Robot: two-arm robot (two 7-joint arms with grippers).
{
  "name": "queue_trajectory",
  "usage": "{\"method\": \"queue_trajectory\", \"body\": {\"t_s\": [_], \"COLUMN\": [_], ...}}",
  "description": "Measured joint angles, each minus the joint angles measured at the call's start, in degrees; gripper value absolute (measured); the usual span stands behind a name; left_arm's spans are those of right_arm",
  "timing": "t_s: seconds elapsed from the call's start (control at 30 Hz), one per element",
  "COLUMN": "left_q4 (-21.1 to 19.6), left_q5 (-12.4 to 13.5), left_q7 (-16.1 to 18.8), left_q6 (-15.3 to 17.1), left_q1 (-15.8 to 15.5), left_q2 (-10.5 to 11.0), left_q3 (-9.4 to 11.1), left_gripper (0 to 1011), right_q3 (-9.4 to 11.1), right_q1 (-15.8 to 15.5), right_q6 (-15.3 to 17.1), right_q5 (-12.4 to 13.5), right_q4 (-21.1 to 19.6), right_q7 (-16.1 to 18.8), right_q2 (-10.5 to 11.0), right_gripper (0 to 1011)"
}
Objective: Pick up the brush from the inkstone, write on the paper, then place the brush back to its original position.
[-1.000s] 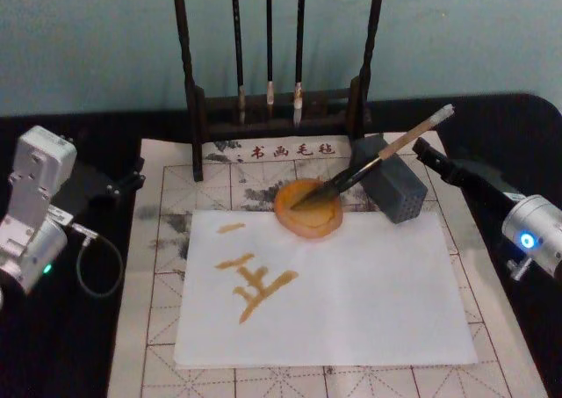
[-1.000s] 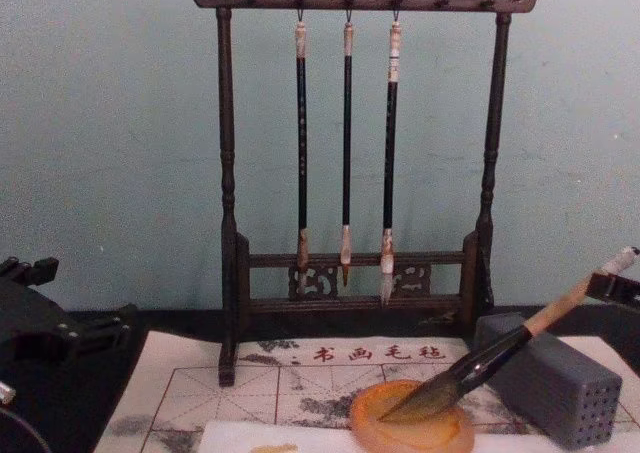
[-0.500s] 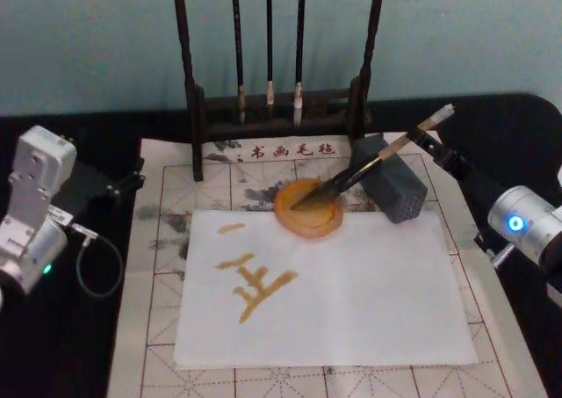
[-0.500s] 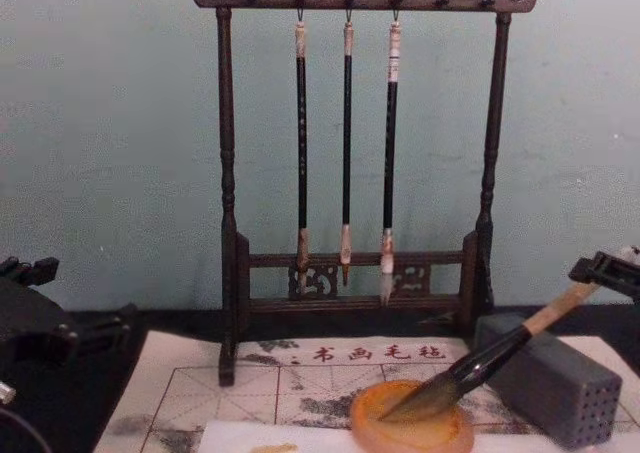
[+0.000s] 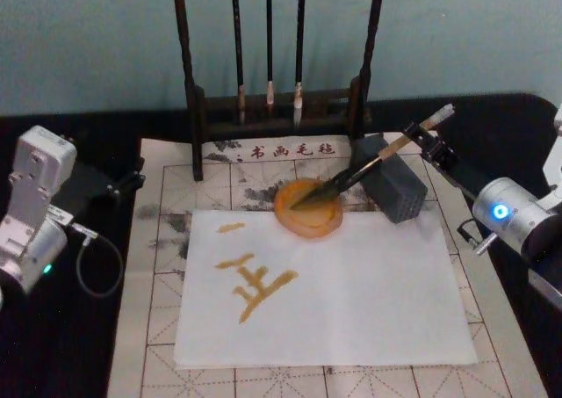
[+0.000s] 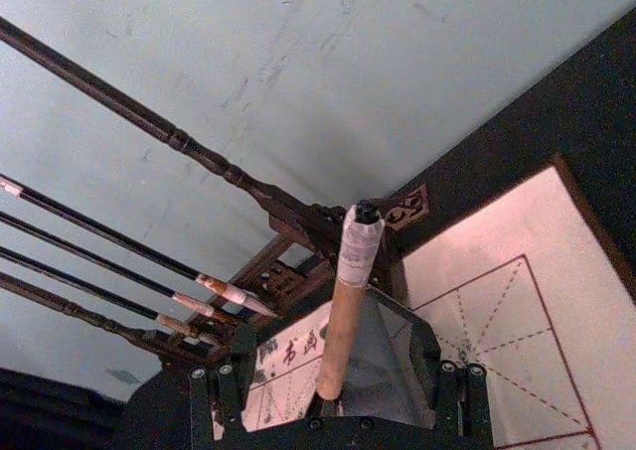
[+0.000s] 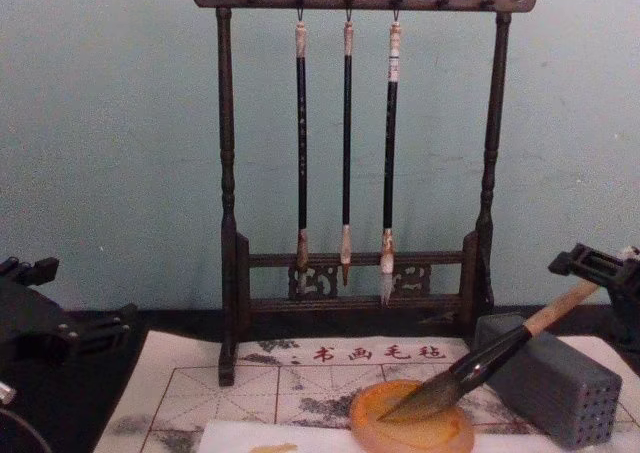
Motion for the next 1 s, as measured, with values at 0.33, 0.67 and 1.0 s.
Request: {"method": "queue_trajectory", "body": {"t_s": [0.33,0.67,1.0], "left_q4": [0.0,0.0,0.0], "left_q5": [0.0,0.0,0.0], "left_q7": [0.0,0.0,0.0], "left_q6": [0.0,0.0,0.0], "left_q1": [0.0,0.0,0.0], "left_q2": [0.0,0.0,0.0], "left_q3": [0.0,0.0,0.0], "left_gripper": [1001,1001,1001], "right_q3": [-1.7,-3.2,-4.4], "right_q1": [2.0,4.0,4.9], "right_q6": [-1.1,-2.4,-3.4], "right_q5": [0.9,1.6,2.5], "right_q4": [2.1,4.5,5.6], "right_q7": [0.3,0.7,0.8], "right_q2": [-0.2,-0.2,0.0], "right_gripper": [1002,1002,1003]}}
